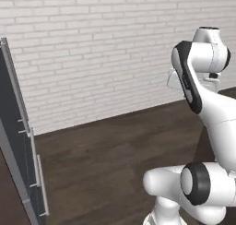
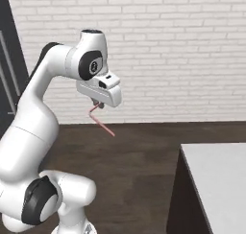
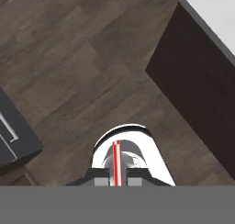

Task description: Take a straw from the drawer in front and place it inside the glass cup on the dining counter.

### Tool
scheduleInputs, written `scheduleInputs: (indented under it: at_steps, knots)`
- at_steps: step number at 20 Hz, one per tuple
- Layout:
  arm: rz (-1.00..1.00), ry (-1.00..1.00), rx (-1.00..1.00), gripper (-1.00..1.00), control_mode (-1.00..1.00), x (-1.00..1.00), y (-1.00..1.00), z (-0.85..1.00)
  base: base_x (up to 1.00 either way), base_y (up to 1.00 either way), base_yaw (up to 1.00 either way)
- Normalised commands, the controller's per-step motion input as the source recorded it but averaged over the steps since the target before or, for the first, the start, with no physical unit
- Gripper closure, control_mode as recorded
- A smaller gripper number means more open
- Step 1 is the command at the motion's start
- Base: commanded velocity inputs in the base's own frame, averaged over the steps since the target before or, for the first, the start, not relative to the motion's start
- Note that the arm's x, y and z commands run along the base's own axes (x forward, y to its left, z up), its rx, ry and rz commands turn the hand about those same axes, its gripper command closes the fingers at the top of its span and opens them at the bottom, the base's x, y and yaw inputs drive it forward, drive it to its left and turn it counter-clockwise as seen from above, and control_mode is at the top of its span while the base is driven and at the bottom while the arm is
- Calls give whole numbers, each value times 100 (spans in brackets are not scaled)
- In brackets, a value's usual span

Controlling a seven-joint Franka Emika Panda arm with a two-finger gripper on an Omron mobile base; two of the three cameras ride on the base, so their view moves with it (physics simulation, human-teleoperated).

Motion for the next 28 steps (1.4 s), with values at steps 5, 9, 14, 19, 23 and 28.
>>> scheduleInputs:
  at_steps: [5, 9, 14, 19, 23, 28]
  knots:
    - [0, 0, 0, 100, 100, 0, 0, 0, 100, 12, -29]
    - [0, 0, 0, 100, 100, 0, 0, 0, 100, 1, -32]
    - [0, 0, 0, 100, 100, 0, 0, 0, 100, 0, -39]
    - [0, 0, 0, 100, 100, 0, 0, 0, 100, 0, -44]
    - [0, 0, 0, 100, 100, 0, 0, 0, 100, 0, -46]
    - [0, 0, 0, 100, 100, 0, 0, 0, 97, 0, -48]
